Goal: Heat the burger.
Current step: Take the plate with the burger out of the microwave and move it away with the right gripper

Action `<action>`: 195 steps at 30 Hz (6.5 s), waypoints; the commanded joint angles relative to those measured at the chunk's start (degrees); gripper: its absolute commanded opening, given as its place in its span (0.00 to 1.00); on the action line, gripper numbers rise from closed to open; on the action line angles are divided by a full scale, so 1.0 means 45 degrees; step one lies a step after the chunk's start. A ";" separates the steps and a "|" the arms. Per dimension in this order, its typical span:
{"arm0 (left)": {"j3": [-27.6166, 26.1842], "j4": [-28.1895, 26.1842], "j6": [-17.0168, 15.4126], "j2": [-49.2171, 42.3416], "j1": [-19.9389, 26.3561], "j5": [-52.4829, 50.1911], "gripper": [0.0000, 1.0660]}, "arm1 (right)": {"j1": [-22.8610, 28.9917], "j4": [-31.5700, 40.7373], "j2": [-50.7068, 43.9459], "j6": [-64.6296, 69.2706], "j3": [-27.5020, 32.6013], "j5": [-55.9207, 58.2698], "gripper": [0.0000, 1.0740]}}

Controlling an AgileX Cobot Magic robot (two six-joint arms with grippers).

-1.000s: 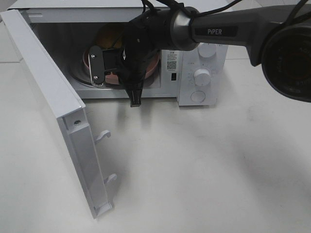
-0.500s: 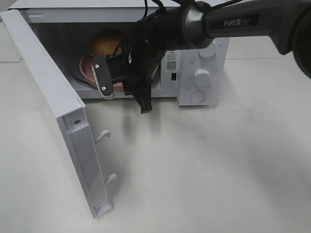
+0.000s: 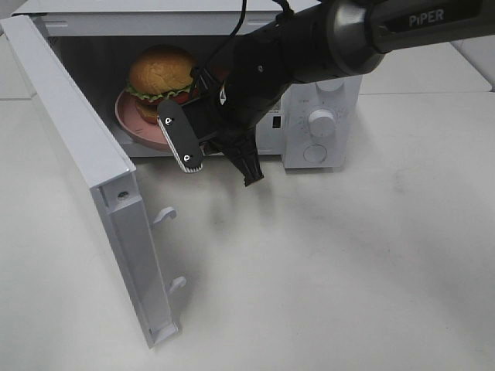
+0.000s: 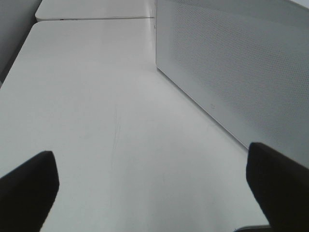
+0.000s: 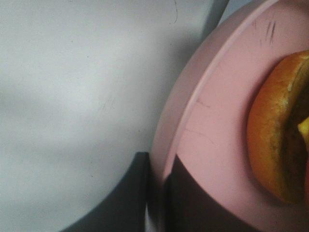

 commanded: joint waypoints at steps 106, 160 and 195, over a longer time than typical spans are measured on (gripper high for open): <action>0.0038 -0.0038 -0.0089 -0.0064 0.0038 -0.0166 0.92 | 0.0038 -0.6659 -1.5699 1.2363 1.4044 0.3323 0.03; 0.0038 -0.0038 -0.0089 -0.0064 0.0038 -0.0166 0.92 | -0.0738 -1.0008 -0.6519 3.0583 1.2147 0.6799 0.08; 0.0038 -0.0038 -0.0076 -0.0064 0.0038 -0.0166 0.92 | -0.1642 -0.6659 -0.8314 2.6611 1.1854 0.5704 0.52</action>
